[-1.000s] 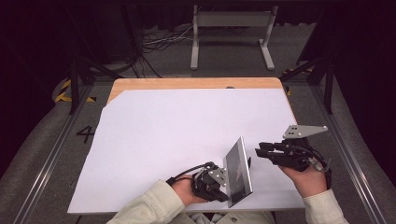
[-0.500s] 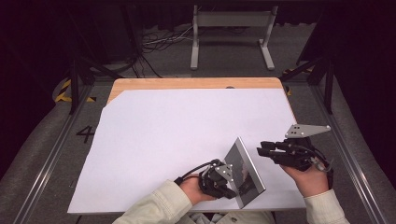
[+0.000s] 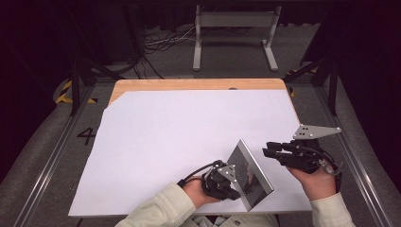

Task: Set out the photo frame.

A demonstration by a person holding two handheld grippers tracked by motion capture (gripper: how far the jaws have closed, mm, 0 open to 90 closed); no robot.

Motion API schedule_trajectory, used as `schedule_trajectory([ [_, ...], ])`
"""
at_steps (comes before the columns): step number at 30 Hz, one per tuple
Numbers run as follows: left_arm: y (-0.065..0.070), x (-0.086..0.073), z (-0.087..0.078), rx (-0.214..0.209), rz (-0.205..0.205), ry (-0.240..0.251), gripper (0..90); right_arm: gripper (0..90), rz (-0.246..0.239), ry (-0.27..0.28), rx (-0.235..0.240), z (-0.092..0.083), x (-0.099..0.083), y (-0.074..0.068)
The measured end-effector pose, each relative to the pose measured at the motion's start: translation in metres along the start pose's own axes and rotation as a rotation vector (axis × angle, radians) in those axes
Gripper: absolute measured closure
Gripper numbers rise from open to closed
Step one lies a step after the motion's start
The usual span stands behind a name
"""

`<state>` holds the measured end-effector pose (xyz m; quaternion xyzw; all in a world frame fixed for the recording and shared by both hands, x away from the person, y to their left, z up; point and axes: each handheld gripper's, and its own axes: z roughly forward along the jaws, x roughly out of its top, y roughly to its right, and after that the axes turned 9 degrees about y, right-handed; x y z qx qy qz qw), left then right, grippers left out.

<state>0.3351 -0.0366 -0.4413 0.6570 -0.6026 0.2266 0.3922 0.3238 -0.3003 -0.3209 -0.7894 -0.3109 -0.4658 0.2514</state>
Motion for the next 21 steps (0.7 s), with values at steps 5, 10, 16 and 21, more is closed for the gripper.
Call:
schedule_trajectory([
  [5,-0.002,-0.005,-0.018,0.033,-0.003,0.022,85.3,67.6,0.006,-0.004,0.000,-0.003,0.002,0.001],
  [10,-0.003,-0.013,-0.032,0.067,-0.014,0.043,83.5,68.2,0.029,-0.006,0.012,-0.009,0.008,-0.001],
  [16,-0.006,-0.018,-0.046,0.104,-0.022,0.060,82.0,65.9,0.020,-0.005,0.022,-0.014,0.016,-0.006],
  [21,-0.010,-0.025,-0.063,0.148,-0.039,0.084,81.6,63.7,0.006,-0.028,0.017,-0.015,0.024,-0.012],
])
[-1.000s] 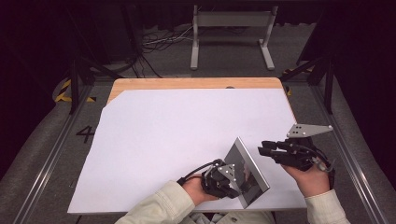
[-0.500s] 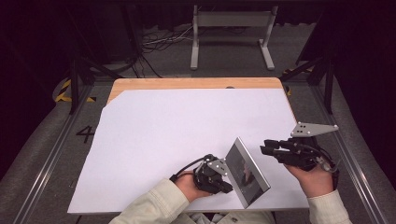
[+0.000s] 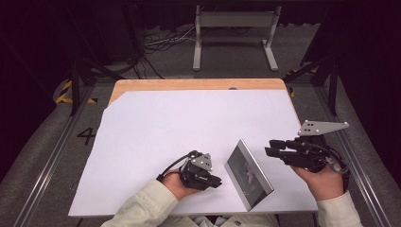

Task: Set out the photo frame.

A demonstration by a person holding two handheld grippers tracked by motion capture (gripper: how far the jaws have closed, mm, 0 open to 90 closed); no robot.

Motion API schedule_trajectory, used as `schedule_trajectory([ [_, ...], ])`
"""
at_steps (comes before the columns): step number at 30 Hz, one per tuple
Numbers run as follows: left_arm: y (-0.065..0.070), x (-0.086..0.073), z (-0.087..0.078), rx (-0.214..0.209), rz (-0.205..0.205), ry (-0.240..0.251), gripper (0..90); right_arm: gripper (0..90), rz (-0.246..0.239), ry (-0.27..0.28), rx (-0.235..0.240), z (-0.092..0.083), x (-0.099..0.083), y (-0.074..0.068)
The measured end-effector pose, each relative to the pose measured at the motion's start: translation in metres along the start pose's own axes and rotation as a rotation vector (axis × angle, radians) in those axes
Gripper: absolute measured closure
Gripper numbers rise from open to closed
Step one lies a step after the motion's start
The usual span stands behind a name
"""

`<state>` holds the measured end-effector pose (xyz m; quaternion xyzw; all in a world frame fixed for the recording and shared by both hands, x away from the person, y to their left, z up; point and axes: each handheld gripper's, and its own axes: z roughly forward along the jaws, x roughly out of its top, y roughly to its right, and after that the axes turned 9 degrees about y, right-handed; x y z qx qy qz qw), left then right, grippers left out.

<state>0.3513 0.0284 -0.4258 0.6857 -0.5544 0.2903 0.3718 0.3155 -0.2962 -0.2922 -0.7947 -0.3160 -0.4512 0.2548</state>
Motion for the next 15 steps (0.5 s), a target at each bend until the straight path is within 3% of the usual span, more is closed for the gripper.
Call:
schedule_trajectory([
  [6,-0.007,-0.006,-0.015,0.034,-0.023,0.020,81.1,61.7,-0.005,-0.051,0.000,0.003,0.010,-0.009],
  [15,-0.018,-0.024,-0.036,0.102,-0.074,0.048,81.0,59.4,0.024,-0.132,0.043,0.011,0.023,-0.020],
])
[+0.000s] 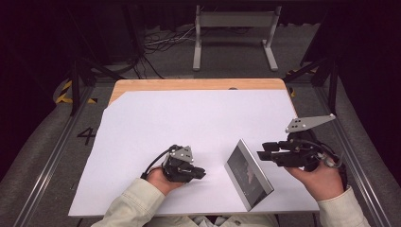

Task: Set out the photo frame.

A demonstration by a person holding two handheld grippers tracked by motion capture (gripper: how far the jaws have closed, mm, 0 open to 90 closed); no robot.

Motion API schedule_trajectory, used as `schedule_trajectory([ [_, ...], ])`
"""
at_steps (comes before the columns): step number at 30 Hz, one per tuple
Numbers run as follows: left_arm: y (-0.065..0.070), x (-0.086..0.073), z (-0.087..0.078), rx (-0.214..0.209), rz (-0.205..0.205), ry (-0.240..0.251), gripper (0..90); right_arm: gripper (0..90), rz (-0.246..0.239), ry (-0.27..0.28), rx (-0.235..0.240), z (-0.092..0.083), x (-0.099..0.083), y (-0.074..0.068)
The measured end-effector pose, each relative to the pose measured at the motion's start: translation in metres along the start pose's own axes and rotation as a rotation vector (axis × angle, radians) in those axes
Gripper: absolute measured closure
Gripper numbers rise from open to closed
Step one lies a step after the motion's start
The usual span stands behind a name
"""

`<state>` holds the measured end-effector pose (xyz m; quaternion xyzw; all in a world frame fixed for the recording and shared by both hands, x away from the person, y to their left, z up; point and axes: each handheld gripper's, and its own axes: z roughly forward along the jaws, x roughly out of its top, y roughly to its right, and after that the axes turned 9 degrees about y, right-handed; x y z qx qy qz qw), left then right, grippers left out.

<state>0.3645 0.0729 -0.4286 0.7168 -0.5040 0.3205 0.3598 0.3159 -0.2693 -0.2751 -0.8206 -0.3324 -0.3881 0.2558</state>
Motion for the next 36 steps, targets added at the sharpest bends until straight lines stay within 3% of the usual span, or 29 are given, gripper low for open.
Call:
schedule_trajectory([
  [6,-0.004,-0.003,-0.001,0.022,-0.012,-0.003,80.6,53.8,0.007,-0.068,0.002,0.005,0.007,-0.005],
  [20,-0.006,-0.003,-0.002,0.017,-0.020,-0.005,80.3,42.9,-0.005,-0.140,0.009,0.017,0.007,-0.009],
  [36,-0.006,-0.003,0.000,0.012,-0.025,-0.014,80.2,41.5,0.034,-0.231,-0.003,0.031,0.005,-0.013],
])
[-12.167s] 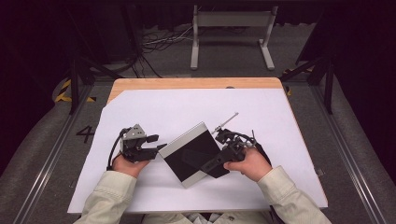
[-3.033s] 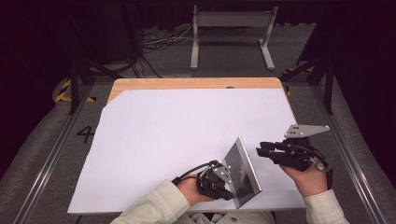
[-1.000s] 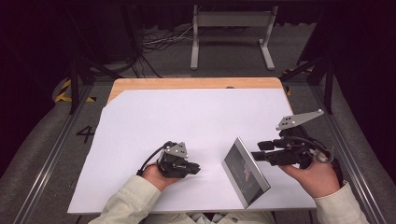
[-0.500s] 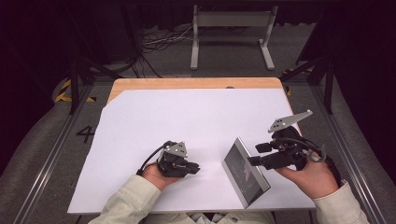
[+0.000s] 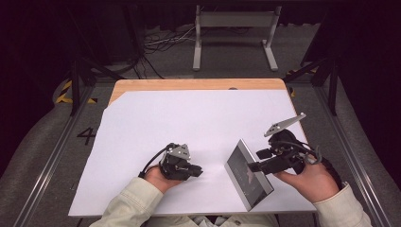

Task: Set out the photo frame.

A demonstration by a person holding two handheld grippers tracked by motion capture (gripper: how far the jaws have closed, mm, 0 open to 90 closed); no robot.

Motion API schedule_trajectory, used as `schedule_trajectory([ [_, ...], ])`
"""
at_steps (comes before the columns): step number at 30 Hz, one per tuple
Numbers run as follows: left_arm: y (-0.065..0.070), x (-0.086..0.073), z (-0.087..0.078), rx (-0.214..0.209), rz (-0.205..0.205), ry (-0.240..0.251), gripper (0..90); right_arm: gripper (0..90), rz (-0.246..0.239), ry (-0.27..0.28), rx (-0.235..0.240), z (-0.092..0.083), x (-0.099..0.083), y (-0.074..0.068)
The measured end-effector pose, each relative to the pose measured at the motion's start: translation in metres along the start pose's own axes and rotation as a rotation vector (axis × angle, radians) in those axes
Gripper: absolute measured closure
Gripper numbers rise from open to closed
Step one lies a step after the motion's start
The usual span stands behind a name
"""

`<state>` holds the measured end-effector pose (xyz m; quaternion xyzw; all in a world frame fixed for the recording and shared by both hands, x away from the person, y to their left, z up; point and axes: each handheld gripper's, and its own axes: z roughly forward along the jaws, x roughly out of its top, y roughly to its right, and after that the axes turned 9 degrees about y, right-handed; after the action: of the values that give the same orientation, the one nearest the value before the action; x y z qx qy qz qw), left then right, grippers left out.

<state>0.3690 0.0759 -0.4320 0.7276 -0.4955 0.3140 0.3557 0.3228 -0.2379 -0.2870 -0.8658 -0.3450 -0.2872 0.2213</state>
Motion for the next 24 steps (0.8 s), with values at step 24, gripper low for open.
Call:
schedule_trajectory([
  [24,0.000,0.000,0.001,-0.010,-0.005,-0.001,80.3,43.4,-0.017,-0.086,-0.019,0.029,-0.006,-0.004],
])
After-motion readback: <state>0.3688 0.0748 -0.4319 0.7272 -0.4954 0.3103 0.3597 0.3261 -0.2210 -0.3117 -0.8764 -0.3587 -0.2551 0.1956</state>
